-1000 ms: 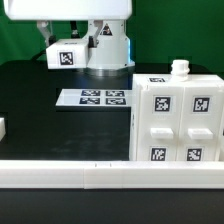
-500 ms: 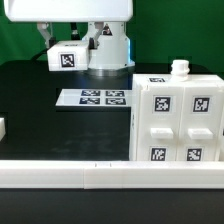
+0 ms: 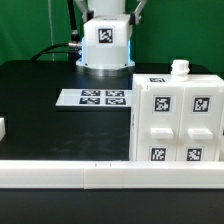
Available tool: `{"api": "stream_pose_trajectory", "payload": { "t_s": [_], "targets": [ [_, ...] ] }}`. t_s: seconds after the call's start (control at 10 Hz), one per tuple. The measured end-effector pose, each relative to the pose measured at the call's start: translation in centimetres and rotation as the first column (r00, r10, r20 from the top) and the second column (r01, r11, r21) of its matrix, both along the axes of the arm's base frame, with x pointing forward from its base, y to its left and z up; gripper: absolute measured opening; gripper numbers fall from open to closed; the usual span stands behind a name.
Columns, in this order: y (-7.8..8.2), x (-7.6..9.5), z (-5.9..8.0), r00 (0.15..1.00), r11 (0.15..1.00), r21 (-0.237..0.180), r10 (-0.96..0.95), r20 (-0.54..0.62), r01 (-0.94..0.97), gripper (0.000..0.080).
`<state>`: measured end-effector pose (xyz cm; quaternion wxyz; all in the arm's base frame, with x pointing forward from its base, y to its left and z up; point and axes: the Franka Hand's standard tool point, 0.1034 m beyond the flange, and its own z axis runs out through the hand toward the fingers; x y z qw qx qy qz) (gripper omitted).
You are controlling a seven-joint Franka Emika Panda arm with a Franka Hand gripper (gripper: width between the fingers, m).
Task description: Assemble cabinet
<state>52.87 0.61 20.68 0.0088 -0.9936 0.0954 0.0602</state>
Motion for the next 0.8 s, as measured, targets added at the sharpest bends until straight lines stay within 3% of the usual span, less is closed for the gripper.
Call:
{"api": "stream_pose_trajectory", "payload": {
  "t_s": [0.1, 0.5, 0.6, 0.8],
  "targets": [
    [1.3, 0.8, 0.2, 0.999, 0.999, -0.011, -0.041, -0.009, 0.041, 0.0563],
    [1.1, 0.6, -0.2, 1.000, 1.000, -0.008, -0.020, -0.014, 0.020, 0.0563],
    [1.9, 0.8, -0.7, 1.000, 1.000, -0.011, -0.005, -0.014, 0.004, 0.0563],
    [3.1, 3.1, -0.5, 1.000, 1.000, -0.014, 0.016, 0.008, -0.016, 0.0563]
  ]
}}
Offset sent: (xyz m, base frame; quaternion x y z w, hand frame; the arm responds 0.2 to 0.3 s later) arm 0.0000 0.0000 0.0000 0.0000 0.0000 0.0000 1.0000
